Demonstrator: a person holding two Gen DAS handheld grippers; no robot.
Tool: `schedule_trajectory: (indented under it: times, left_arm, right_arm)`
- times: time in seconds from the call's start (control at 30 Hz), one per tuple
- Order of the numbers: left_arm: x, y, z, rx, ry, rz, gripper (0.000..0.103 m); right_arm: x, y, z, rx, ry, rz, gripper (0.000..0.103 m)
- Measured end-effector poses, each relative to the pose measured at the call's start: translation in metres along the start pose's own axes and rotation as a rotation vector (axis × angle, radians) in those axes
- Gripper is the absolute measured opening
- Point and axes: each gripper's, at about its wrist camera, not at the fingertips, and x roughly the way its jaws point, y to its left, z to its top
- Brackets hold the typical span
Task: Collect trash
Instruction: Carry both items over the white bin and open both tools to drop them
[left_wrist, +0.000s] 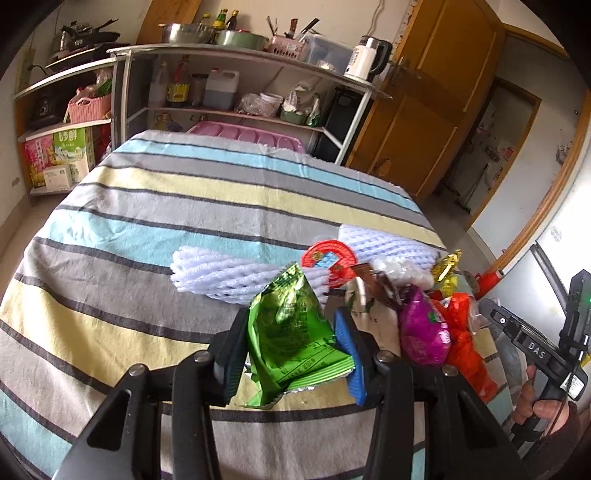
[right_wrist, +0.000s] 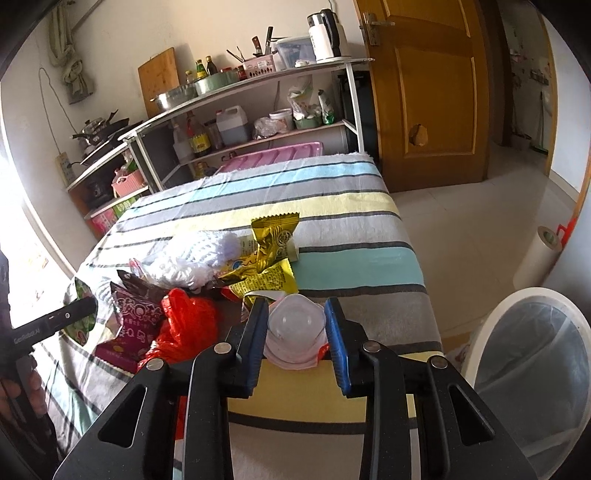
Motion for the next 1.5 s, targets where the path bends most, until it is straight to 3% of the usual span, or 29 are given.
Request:
schedule_trajectory:
  times: [0.17, 0.53, 0.83, 1.07, 1.37, 1.5]
  left_arm:
    - [-0.017, -0.016, 0.004, 0.045, -0.045, -0.004, 0.047]
    - [-0.022, -0.098, 0.024, 0.212, -0.059, -0.188, 0.047]
    - [0.004, -0.191, 0.019, 0.35, 0.024, -0.361, 0.047]
    - [0.029, -0.272, -0.002, 0.481, 0.104, -0.468, 0.047]
    - [0.078, -0.344, -0.041, 0.577, 0.257, -0.49, 0.047]
    - [0.095, -0.36, -0.053, 0.608, 0.307, -0.452, 0.047]
  right_arm:
    - [-0.018, -0.002, 0.0, 0.014, -0.039, 0.003, 0.033]
    - [-0.084, -0.04, 0.003, 0.056, -0.137, -0.096, 0.033]
    - [-0.128, -0.093, -0.011, 0.137, -0.158, -0.225, 0.033]
    - [-0.138, -0.141, -0.031, 0.217, -0.115, -0.315, 0.033]
    - [-0.117, -0.194, -0.049, 0.269, -0.008, -0.385, 0.033]
    - [-0.104, -0.212, -0.06, 0.28, 0.044, -0.408, 0.033]
